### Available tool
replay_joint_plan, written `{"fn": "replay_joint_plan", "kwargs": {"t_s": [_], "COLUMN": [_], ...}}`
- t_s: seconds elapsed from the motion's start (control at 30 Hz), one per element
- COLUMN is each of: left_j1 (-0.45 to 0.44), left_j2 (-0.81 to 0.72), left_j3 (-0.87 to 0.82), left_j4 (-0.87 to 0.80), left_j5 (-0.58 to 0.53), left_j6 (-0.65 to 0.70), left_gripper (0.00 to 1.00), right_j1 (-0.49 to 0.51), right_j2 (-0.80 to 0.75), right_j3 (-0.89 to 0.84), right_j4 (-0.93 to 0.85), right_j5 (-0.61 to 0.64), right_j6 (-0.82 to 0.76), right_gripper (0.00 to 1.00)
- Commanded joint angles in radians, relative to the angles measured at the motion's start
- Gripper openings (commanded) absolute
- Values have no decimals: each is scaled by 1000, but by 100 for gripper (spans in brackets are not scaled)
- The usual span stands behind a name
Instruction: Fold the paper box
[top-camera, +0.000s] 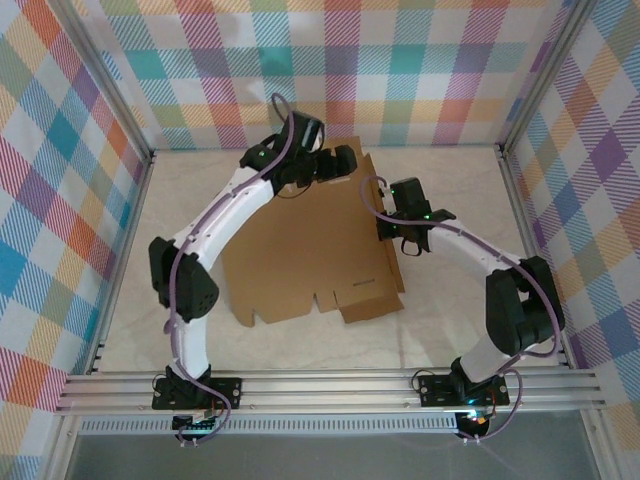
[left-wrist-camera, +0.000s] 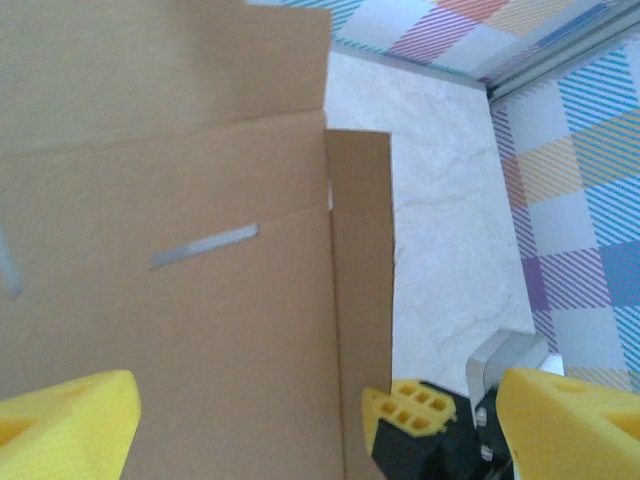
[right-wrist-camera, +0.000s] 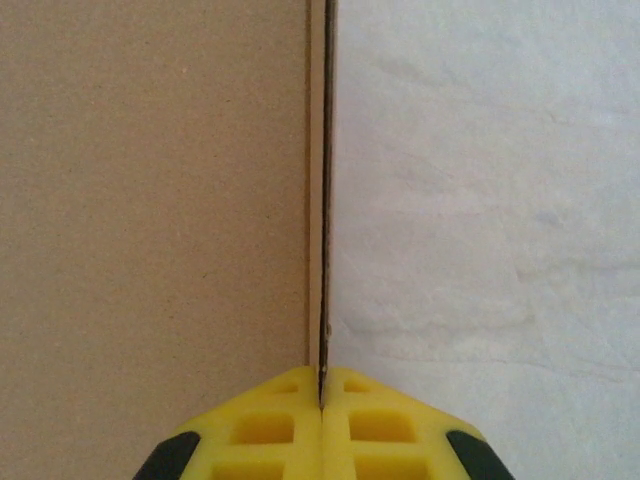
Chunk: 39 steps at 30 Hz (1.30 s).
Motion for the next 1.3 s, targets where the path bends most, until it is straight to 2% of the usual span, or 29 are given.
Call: {"fn": "replay_joint_plan", "kwargs": {"t_s": [0.0, 0.07, 0.17, 0.4, 0.67, 0.8, 1.03, 1.27], "left_j1": [7, 8, 9, 9, 20, 39, 63, 69], "left_j2": [97, 175, 239, 262, 288, 286, 326, 377], "left_j3": [217, 361, 471, 470, 471, 471, 483, 556], "left_j4": [-204, -287, -329, -241, -168, -165, -130, -136], "left_j5": [12, -3, -15, 4, 45, 37, 103, 156], "left_j6": [95, 101, -6, -195, -379, -418, -471, -480], "left_gripper": [88, 83, 79, 69, 66, 64, 59, 44], "right_j1": [4, 6, 13, 76, 134, 136, 137, 136], "right_j2": [-24, -27, -50, -82, -100, -111, -122, -119], "right_j3": [-8, -19, -65, -155, -260, -284, -310, -301], "right_j4": [60, 71, 144, 314, 523, 579, 650, 641], "right_j5": [-12, 9, 63, 219, 262, 274, 267, 275], "right_j6": [-61, -72, -92, -197, -301, -308, -318, -329], "right_gripper": [0, 0, 0, 0, 0, 0, 0, 0]}}
